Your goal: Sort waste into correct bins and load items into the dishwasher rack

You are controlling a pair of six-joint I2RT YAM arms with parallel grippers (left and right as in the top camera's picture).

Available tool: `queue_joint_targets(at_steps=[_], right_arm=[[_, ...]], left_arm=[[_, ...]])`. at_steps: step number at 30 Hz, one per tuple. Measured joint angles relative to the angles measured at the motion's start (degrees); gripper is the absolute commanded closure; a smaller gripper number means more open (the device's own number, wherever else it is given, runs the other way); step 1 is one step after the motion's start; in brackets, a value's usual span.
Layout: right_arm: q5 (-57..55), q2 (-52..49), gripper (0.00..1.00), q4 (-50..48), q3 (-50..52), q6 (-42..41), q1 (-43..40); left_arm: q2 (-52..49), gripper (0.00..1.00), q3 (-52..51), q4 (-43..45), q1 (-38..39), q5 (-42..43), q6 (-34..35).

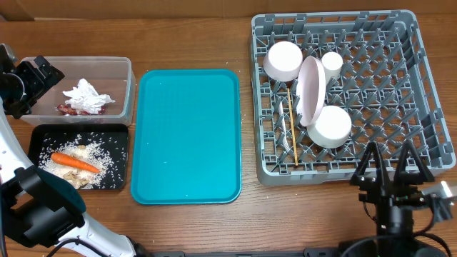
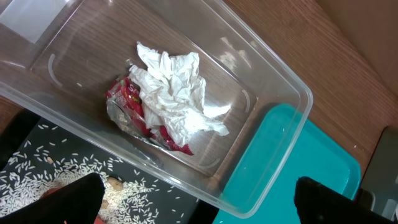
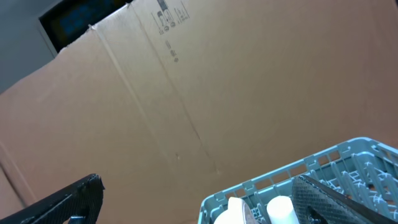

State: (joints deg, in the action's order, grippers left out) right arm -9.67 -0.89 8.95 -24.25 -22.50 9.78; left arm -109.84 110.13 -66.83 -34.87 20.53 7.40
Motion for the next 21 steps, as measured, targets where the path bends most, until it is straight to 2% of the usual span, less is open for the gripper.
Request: queue_joint_targets(at_steps=[8, 21], right_arm=[[0.3, 0.0, 0.00, -8.0, 7.4, -1.5, 0.0], [0.3, 0.0, 0.00, -13.2, 17.5, -7.2, 0.0]], left_arm=[[0.0, 0.00, 0.0, 0.0, 0.0, 0.0, 0.0], [0.0, 0.00, 0.0, 0.0, 0.0, 0.0, 0.0]])
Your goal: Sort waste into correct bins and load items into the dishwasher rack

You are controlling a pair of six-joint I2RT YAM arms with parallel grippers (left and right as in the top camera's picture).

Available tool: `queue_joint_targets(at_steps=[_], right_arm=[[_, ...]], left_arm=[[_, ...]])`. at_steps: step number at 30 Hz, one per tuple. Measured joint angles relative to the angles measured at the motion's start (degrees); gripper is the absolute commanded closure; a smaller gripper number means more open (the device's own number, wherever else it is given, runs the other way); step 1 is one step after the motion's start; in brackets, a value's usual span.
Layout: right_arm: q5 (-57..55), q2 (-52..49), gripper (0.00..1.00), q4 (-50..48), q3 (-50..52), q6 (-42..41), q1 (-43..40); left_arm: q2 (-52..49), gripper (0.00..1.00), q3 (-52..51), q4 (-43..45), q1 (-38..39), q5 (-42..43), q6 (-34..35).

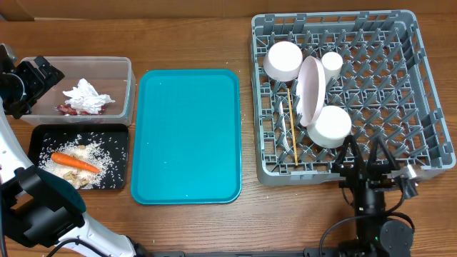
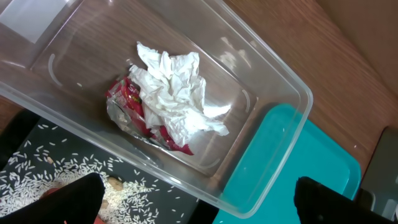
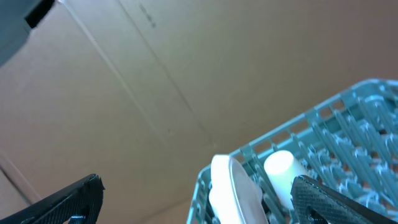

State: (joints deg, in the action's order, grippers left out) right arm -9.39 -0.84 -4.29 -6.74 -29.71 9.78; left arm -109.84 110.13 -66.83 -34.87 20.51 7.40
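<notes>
The grey dishwasher rack (image 1: 300, 175) holds a white plate (image 1: 311, 89) on edge, two white bowls (image 1: 284, 61) (image 1: 333, 126), a white cup (image 1: 332, 62) and chopsticks (image 1: 291, 125). My right gripper (image 1: 364, 146) stands open at the rack's front edge, tilted upward; its wrist view shows the plate (image 3: 239, 193) and cup (image 3: 283, 171). At the left end of the clear bin (image 1: 127, 86) my left gripper (image 1: 41, 86) is open and empty. In the bin lie a crumpled tissue (image 2: 174, 87) and a red wrapper (image 2: 134, 102). The black tray (image 1: 43, 135) holds rice and a carrot (image 1: 75, 162).
A teal serving tray (image 1: 189, 135) lies bare in the middle of the wooden table. A brown cardboard wall (image 3: 155, 74) rises behind the rack. My left arm's base stands at the front left corner.
My right gripper has shifted left and closer to the rack's front edge; its view now shows the plate and cup nearer. The left gripper and all objects are unchanged.
</notes>
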Motion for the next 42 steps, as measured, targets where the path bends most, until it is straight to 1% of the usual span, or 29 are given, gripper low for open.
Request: queue_joint_targets(at_steps=[7, 14, 19, 23, 25, 28, 33, 42], right_arm=[[0.0, 0.0, 0.00, -3.8, 4.4, -1.0, 0.0], [0.0, 0.0, 0.00, -1.9, 5.7, -0.4, 0.0], [0.4, 0.0, 0.00, 2.7, 5.7, 4.3, 0.0], [2.9, 0.1, 0.00, 8.3, 5.7, 11.1, 0.0], [5.2, 0.0, 0.00, 9.4, 5.7, 15.3, 0.0], [7.3, 0.0, 0.00, 9.4, 5.7, 19.4, 0.0], [8.7, 0.0, 0.00, 9.5, 5.7, 22.0, 0.0], [9.2, 0.0, 0.00, 9.5, 5.7, 23.2, 0.0]], left_arm=[[0.0, 0.00, 0.0, 0.0, 0.0, 0.0, 0.0], [0.0, 0.00, 0.0, 0.0, 0.0, 0.0, 0.0], [0.0, 0.00, 0.0, 0.0, 0.0, 0.0, 0.0], [0.0, 0.00, 0.0, 0.0, 0.0, 0.0, 0.0], [0.0, 0.00, 0.0, 0.0, 0.0, 0.0, 0.0], [0.0, 0.00, 0.0, 0.0, 0.0, 0.0, 0.0], [0.0, 0.00, 0.0, 0.0, 0.0, 0.0, 0.0], [0.0, 0.00, 0.0, 0.0, 0.0, 0.0, 0.0]])
